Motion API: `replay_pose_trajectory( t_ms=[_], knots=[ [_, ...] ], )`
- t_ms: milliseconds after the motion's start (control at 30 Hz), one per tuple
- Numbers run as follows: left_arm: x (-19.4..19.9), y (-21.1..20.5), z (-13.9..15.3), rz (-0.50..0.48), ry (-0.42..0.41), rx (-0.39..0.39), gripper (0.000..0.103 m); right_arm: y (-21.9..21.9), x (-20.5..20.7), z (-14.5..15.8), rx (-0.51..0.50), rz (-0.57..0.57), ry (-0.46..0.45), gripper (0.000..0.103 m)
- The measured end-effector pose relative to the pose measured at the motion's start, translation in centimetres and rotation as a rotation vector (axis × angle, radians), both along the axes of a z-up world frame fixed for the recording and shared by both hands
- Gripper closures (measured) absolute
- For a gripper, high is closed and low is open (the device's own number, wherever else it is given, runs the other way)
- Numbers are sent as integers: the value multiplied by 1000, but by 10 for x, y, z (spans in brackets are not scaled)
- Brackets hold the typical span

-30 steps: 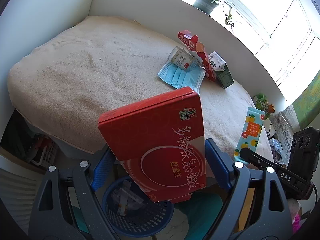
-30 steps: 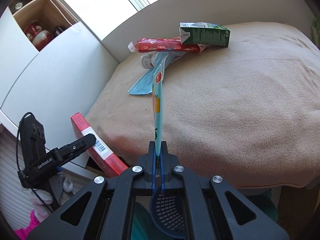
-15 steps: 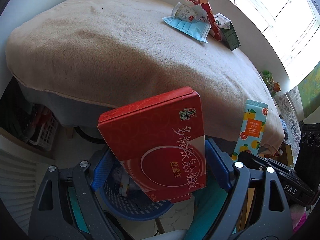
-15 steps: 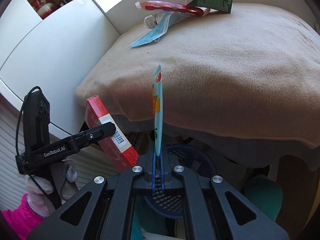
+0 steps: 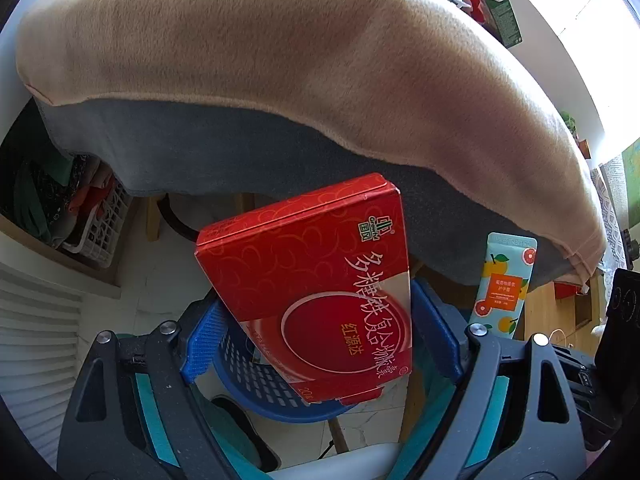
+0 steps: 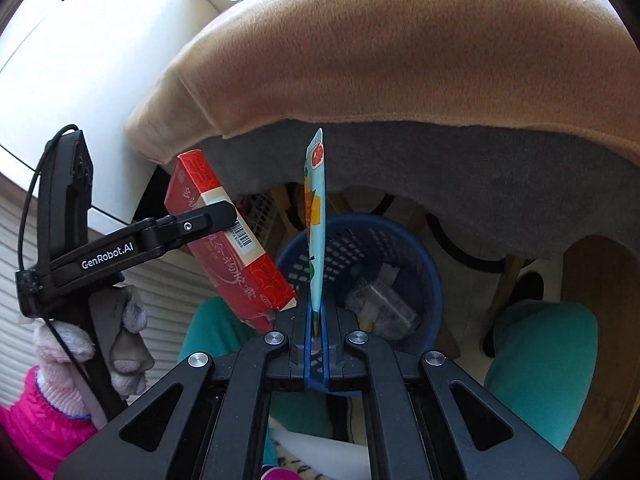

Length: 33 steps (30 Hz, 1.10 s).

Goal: Collect trash
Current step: 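Carry the red box and teal tube down over the blue wastebasket, then open both tools to drop the box and tube into the basket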

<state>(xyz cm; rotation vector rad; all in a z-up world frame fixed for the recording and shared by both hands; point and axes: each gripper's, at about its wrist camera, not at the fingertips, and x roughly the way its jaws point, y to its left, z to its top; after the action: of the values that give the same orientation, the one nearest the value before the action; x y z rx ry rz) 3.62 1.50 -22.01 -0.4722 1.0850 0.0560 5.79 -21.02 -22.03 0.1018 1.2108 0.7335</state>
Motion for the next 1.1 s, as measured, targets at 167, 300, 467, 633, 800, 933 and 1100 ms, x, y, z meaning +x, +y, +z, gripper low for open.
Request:
replay_pose_trajectory(
  t_ms=[167,300,467,633,800,933,1100],
  knots=[
    [-2,-2,-16,-1,40,5,15,2,-3,-13,-25,11,22,101],
    [-2,-3,-23,1,59,8,15,2,-3,-20,-37,11,32,101],
    [0,-4,-30,4,78,14,15,2,-5,-24,-47,14,43,101],
    [-1,-7,-32,5,91,17,15,4,-5,-29,-55,17,47,100],
    [1,-5,-35,2,102,19,15,7,-4,-32,-68,16,56,97],
    [2,-5,-35,6,107,14,14,9,-4,-35,-92,16,64,89],
    [2,-3,-37,11,109,13,14,7,-4,-35,-98,4,58,65]
  ],
)
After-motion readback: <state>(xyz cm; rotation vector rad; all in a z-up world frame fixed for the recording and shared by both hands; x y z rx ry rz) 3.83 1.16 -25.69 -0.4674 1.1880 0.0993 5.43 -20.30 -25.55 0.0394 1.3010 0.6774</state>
